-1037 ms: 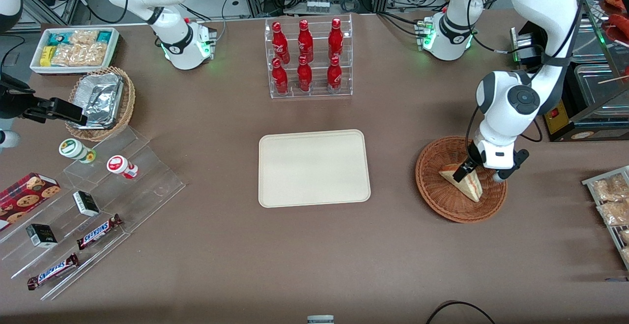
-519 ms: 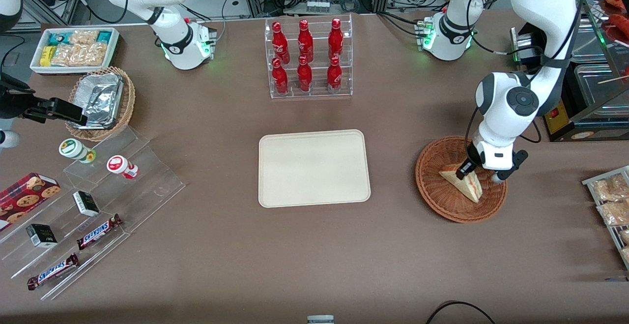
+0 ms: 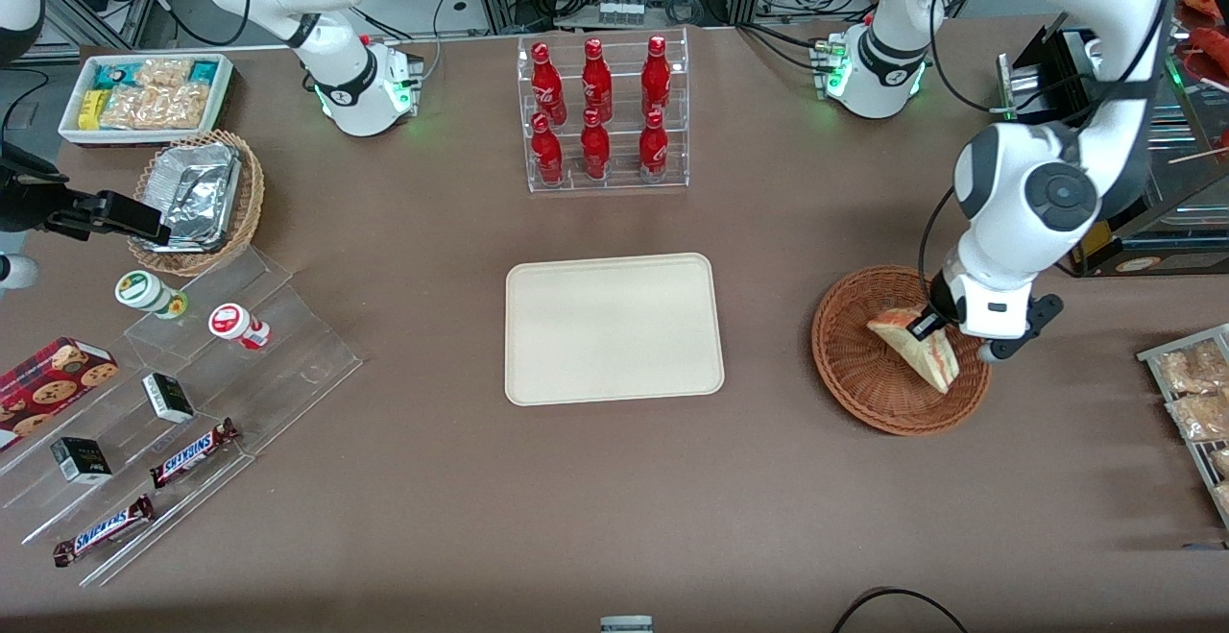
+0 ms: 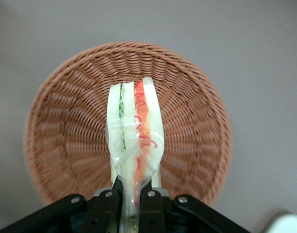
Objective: Place sandwich from basket to tray
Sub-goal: 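Lift the sandwich and carry it with the left gripper toward the tray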
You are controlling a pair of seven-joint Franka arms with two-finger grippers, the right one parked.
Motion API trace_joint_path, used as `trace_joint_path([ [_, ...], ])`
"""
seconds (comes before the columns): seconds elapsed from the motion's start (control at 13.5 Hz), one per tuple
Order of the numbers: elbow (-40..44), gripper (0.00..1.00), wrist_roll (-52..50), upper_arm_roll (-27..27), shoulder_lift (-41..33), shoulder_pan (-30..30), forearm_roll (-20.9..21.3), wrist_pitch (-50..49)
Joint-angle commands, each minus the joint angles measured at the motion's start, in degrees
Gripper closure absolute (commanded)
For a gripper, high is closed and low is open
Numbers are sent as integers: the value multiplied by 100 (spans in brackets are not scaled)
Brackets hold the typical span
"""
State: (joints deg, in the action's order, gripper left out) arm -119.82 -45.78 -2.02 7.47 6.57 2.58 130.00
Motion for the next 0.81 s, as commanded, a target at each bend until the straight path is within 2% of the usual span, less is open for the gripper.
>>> trace_joint_path([
  [0.0, 940, 100, 52, -341, 70, 99, 32, -1009],
  [0.22, 1408, 100, 25, -1000, 255, 99, 58, -1390],
  [0.37, 1679, 100, -10, -1457, 447, 151, 390, -1407],
  [0.74, 2427, 100, -10, -1565, 1334, 1257, 489, -1416],
])
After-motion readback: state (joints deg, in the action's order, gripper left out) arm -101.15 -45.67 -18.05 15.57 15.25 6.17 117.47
